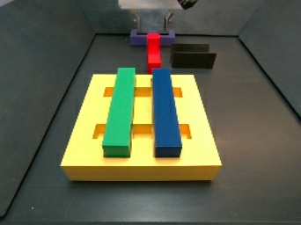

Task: Pick up the purple object. Move up. Place the purple object on the fixture. Regrasp the purple object. Move to above the board. Insert the purple object.
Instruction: Pick up the purple object.

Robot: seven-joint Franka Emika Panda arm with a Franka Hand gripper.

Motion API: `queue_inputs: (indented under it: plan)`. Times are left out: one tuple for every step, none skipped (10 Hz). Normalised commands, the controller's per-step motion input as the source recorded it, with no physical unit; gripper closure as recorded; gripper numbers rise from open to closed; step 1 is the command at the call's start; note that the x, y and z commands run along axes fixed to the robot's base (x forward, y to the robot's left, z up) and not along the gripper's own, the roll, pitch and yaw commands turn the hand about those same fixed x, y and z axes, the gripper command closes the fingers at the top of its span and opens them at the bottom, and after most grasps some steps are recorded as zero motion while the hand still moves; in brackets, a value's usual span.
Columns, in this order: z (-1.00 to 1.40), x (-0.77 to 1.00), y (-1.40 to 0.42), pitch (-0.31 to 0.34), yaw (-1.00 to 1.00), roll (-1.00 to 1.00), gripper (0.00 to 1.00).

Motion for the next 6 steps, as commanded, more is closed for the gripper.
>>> queue_inputs:
  plan:
    - [-0.66, 0.13, -0.12, -0.043, 0.00, -0.07, 0.00]
    - [-0.51, 0.07, 0.00, -0.006, -0.23, -0.13, 0.00]
    - [-0.37, 0.00, 0.18, -0.007, -0.24, -0.13, 0.00]
    - [-0.23, -0.04, 0.23, -0.006, -0.10, -0.09, 0.00]
    - [-0.20, 0.00, 0.17, 0.000, -0.06, -0.07, 0.00]
    - [-0.15, 0.05, 0.04, 0.000, -0.03, -0.07, 0.00]
